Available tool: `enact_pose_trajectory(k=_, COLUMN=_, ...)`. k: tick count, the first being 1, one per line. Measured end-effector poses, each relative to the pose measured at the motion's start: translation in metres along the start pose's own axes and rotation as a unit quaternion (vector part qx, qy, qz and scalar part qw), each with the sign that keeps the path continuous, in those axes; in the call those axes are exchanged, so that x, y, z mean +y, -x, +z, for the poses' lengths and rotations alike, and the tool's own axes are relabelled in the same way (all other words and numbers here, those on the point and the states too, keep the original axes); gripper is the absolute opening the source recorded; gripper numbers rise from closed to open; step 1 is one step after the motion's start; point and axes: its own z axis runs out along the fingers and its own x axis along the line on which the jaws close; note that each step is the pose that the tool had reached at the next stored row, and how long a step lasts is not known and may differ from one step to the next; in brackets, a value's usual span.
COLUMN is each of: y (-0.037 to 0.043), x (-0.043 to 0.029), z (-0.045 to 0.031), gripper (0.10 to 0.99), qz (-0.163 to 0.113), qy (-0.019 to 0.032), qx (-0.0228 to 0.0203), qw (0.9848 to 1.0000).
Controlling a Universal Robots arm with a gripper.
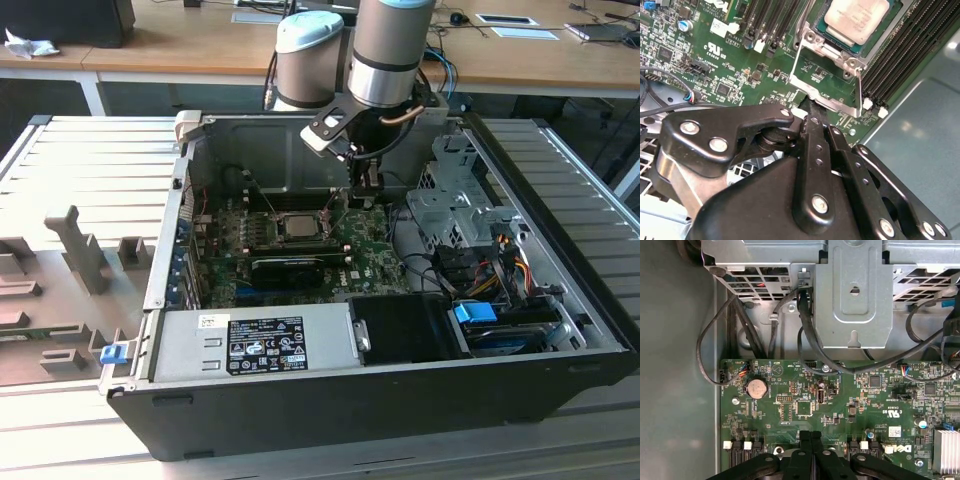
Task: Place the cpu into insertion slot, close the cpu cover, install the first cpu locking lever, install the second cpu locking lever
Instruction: 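Close the cpu cover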
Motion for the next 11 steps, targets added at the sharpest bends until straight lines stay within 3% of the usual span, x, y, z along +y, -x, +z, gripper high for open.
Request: enact_pose_trajectory(k=11, y=0.0, x=-0.0039, z=0.0001, gripper=0.106, qz=0.0, qy=0.0, qx=0.0, qw=1.0)
